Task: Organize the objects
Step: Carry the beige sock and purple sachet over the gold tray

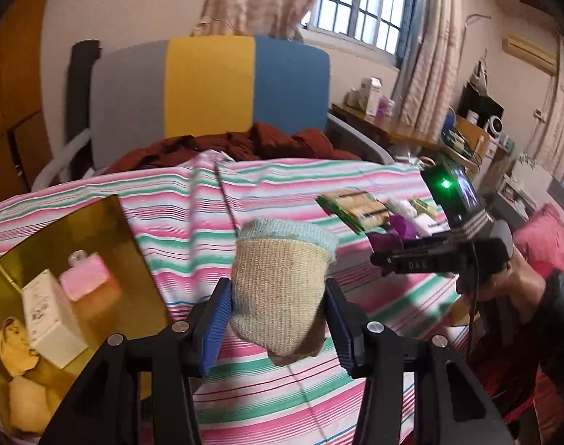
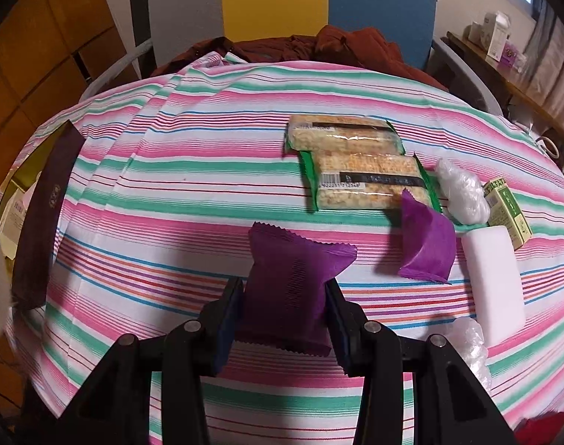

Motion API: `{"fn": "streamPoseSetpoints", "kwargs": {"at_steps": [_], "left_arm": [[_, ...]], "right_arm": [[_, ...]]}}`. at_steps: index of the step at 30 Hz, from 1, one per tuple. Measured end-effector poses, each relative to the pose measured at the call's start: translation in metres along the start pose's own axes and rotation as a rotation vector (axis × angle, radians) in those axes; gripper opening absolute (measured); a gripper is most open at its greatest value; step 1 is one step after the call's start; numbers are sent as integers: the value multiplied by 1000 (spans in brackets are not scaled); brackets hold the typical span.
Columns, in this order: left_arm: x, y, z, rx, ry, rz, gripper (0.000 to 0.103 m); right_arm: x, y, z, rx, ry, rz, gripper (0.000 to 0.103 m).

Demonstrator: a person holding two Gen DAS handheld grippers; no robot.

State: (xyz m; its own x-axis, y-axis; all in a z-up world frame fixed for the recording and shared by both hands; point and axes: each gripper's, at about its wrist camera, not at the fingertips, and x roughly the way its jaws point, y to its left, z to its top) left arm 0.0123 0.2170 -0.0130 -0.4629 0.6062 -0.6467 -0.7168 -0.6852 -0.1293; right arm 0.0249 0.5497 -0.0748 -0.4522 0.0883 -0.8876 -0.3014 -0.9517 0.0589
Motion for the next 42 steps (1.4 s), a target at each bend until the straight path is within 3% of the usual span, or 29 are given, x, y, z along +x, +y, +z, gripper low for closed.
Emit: {"fn": "streamPoseSetpoints", "kwargs": {"at_steps": [8,16,26,37,40,42], "left_arm": [[-17,30,-4,-67,-16,34,50],[-47,74,-16,-160,-53,83,50],[-78,167,-27,-310,-92,256,50],[-49,260,-10,-374,-37,416,52],[-43,274,-10,-398,-11,468,54],[-44,277,-11,-422,-13,467,55]], "right_arm": [[-13,26,-7,-34,-19,28,44],[-39,90,1,-76,-96,168,44],[-47,213,16,-244,-125,363,44],[-18,296,34,-341,-69,385,44],[-11,308,38,-348,-63,377,48],[-10,313,37,-345,-65,386,71]]}}
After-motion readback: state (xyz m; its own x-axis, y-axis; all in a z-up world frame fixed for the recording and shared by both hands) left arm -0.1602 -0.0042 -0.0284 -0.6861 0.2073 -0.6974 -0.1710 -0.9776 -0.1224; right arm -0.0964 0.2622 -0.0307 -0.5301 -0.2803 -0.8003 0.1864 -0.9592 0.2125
